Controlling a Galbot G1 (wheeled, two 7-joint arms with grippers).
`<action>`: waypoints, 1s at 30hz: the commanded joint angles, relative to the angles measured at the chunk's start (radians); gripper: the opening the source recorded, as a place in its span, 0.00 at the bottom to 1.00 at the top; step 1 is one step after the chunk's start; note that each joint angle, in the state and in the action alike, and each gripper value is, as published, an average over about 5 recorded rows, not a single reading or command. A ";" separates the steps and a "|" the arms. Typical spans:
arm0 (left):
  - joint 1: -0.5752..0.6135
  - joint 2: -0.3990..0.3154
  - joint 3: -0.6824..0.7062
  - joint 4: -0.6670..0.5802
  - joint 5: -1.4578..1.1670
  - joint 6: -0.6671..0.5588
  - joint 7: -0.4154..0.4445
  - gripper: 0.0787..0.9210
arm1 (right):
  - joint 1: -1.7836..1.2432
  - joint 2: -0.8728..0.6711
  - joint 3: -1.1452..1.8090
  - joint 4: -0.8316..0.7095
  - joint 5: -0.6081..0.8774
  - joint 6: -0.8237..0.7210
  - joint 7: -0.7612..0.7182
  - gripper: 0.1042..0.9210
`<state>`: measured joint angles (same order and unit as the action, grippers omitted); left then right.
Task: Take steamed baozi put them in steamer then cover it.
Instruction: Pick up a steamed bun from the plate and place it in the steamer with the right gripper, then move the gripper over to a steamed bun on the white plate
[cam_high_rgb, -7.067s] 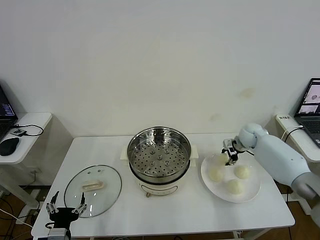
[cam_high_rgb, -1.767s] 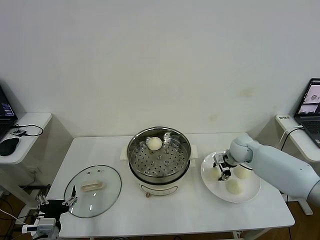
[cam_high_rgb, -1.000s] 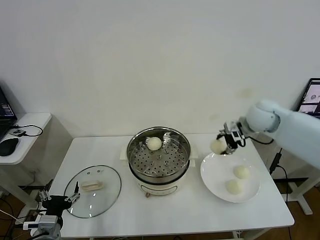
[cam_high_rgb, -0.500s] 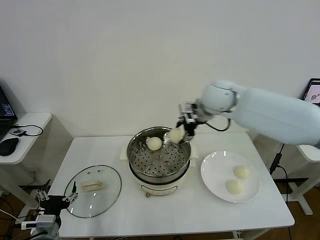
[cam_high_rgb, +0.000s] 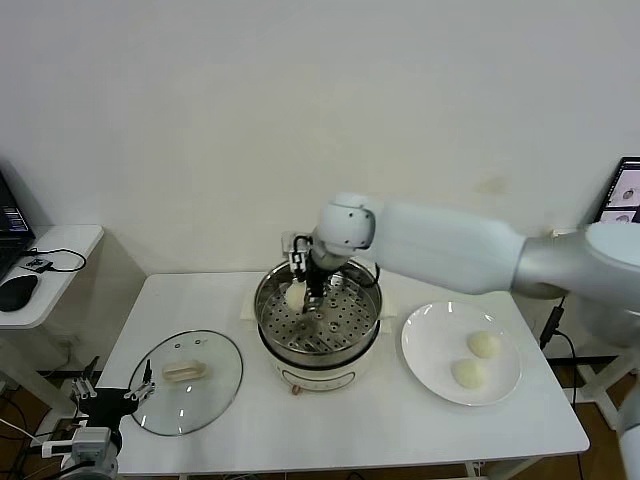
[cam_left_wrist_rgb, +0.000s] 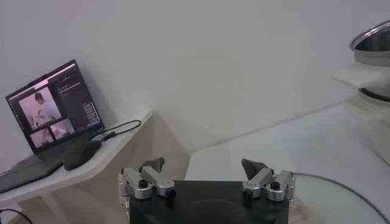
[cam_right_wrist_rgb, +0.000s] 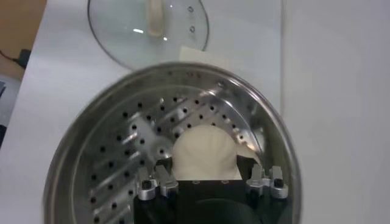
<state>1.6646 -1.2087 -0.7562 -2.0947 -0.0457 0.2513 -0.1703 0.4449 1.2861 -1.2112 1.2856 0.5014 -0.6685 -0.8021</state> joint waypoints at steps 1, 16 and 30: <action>-0.002 0.001 0.000 0.004 0.001 -0.001 0.000 0.88 | -0.061 0.084 0.001 -0.075 -0.002 -0.022 0.016 0.68; -0.009 0.001 0.009 0.013 0.005 -0.003 -0.001 0.88 | 0.010 0.010 0.031 -0.031 -0.036 0.015 -0.078 0.87; -0.007 0.004 0.021 0.007 0.015 -0.001 0.002 0.88 | 0.225 -0.643 -0.051 0.372 -0.263 0.279 -0.363 0.88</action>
<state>1.6577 -1.2048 -0.7351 -2.0881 -0.0301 0.2500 -0.1686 0.5872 0.9419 -1.2358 1.4895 0.3474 -0.5074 -1.0379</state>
